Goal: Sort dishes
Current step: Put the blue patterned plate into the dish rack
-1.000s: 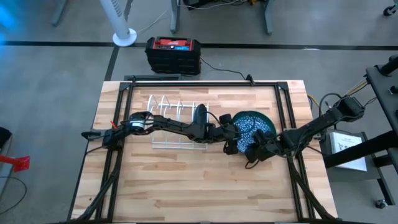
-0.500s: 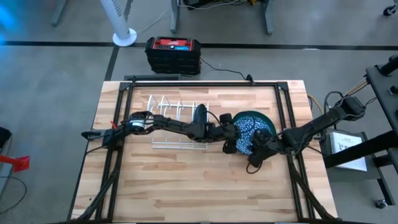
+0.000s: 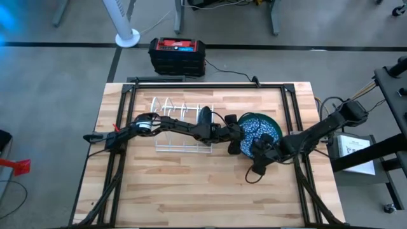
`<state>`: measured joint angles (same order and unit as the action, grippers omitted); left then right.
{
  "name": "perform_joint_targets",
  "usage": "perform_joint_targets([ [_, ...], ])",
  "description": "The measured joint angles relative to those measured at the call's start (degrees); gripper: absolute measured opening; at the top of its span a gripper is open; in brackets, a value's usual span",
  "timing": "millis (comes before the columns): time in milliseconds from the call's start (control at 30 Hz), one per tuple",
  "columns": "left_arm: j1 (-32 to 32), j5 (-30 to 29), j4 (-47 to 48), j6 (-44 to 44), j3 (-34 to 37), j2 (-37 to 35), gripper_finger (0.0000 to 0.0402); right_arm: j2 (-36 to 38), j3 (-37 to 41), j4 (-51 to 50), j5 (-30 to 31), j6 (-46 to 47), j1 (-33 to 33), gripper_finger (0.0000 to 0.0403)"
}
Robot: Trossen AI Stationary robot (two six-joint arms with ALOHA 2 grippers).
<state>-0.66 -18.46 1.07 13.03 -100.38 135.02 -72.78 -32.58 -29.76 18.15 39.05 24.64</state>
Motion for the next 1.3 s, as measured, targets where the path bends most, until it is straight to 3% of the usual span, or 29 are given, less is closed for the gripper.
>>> perform_joint_targets([
  [167,0.04,-0.02,-0.12,-0.19,-0.06,0.22,0.0232,-2.58,-0.39,0.26,1.04,0.71,0.02,0.0188],
  [300,0.02,0.00,-0.03,-0.21,-0.06,0.22,0.0232,-2.56,-0.37,0.24,1.41,1.90,0.04,0.0169],
  [767,0.06,-0.09,0.43,-0.41,-0.06,0.22,0.0232,0.36,-0.24,-0.56,3.36,4.02,0.04,0.0007],
  [1300,-0.86,0.04,0.58,0.01,-1.16,0.26,0.0232,0.68,-1.05,-5.47,6.43,7.86,-0.07,0.0000],
])
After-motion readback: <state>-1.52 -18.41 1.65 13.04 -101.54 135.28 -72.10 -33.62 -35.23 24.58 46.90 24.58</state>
